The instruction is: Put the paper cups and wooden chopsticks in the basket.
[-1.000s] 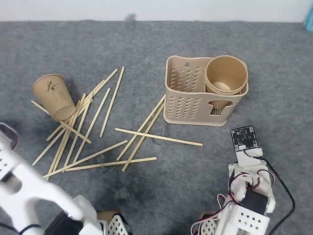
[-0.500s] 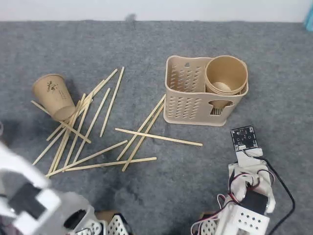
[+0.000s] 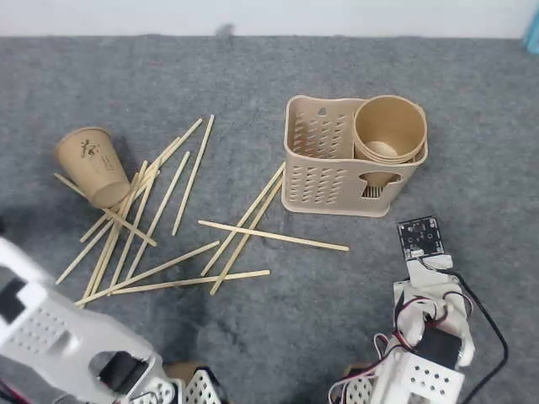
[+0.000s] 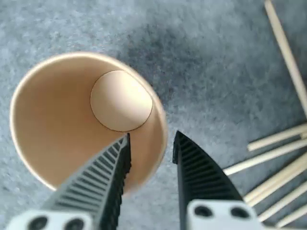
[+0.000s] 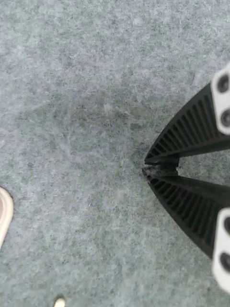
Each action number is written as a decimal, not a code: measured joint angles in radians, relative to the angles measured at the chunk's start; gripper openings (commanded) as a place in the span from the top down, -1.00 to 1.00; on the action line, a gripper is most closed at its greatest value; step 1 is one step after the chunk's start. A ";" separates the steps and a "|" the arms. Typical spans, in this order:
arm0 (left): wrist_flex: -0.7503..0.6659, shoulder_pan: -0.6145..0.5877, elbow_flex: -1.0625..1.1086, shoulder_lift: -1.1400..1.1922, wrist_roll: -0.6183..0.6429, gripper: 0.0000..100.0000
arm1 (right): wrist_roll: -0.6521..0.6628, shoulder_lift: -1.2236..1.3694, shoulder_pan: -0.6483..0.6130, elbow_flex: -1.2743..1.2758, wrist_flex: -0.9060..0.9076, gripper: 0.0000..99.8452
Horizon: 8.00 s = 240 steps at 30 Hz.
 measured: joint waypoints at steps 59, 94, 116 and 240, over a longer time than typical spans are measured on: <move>0.232 0.864 0.080 -0.700 0.160 0.97 | 0.000 0.000 -0.002 0.000 0.000 0.98; -0.038 1.826 -0.313 -0.373 0.110 0.97 | 0.000 0.000 -0.002 0.000 0.000 0.98; -0.049 1.775 -0.311 -0.267 0.095 0.75 | 0.000 0.000 -0.003 0.000 0.000 0.98; -0.907 0.677 0.726 -0.974 0.591 0.98 | 0.000 0.000 -0.003 0.000 0.000 0.98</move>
